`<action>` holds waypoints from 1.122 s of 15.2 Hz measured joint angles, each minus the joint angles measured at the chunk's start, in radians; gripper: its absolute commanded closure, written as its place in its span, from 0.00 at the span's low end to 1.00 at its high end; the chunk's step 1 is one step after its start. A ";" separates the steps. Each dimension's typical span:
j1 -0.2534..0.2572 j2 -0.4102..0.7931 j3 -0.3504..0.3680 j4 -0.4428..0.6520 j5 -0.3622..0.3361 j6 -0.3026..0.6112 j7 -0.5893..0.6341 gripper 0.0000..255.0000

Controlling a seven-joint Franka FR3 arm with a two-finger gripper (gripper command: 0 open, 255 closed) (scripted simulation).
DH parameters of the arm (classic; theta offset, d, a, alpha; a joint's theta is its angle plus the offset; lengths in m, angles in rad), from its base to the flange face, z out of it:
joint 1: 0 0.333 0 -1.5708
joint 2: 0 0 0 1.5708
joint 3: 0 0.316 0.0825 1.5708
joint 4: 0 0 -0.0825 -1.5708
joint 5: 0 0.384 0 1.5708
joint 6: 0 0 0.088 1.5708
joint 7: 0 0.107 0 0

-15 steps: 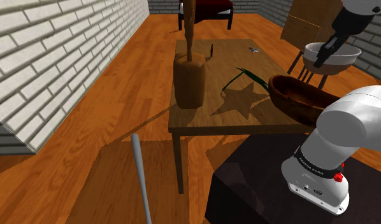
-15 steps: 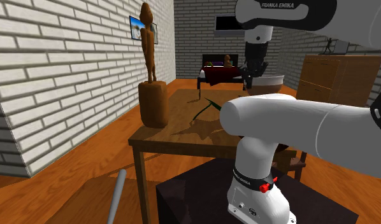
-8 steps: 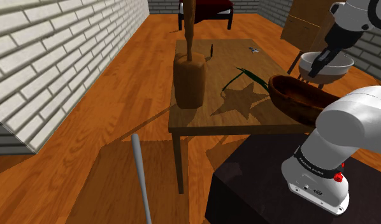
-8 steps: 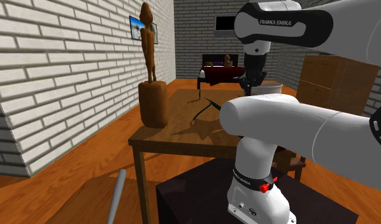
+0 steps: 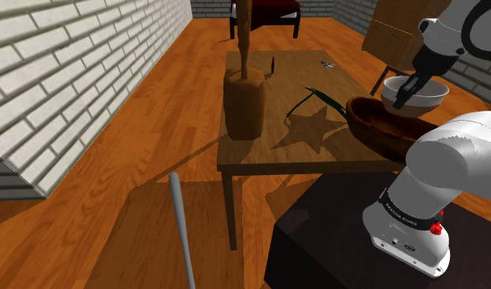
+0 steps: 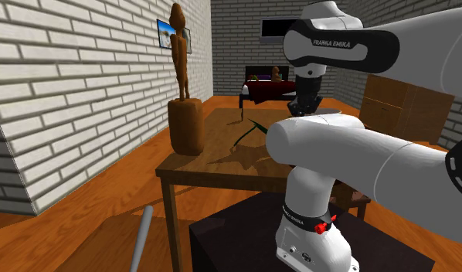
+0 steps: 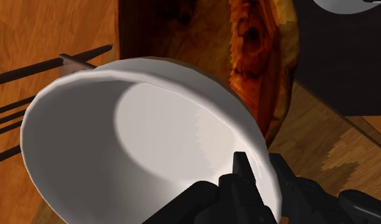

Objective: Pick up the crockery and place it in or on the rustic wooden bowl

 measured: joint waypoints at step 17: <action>0.030 0.039 0.063 0.124 0.057 -0.085 0.003 0.00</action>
